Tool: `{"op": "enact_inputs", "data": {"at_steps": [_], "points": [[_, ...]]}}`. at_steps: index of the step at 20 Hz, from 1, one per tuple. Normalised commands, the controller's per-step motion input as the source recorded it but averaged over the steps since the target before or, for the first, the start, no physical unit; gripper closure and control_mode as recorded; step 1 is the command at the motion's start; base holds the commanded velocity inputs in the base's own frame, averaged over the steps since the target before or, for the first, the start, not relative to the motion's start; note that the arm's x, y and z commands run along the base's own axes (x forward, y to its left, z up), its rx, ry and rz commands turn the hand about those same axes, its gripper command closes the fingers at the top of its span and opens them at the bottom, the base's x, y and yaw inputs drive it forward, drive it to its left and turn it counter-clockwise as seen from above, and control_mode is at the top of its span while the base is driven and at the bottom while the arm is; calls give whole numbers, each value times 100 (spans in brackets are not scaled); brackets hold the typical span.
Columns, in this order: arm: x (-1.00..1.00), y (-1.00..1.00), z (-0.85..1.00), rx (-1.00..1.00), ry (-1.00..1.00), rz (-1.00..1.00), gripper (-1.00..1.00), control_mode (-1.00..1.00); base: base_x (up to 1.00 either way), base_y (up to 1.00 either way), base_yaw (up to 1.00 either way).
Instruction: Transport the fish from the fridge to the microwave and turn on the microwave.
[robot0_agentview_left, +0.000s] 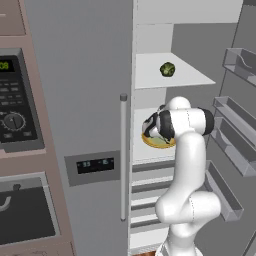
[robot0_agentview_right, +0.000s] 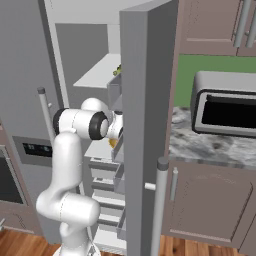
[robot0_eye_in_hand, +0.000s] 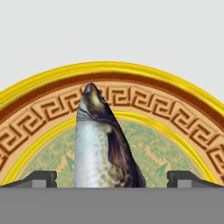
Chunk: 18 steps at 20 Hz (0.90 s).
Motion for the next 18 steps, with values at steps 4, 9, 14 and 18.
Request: {"op": "enact_inputs", "data": {"at_steps": [4, 9, 14, 18], "points": [[0, 0, 0, 0, 0, 0, -100, -100, 0, 0, 0], [0, 0, 0, 0, 0, 0, -100, -100, 0, 0, 0], [0, 0, 0, 0, 0, 0, 100, -100, 0, 0, 0], [0, 0, 0, 0, 0, 0, 100, -100, 0, 0, 0]]}}
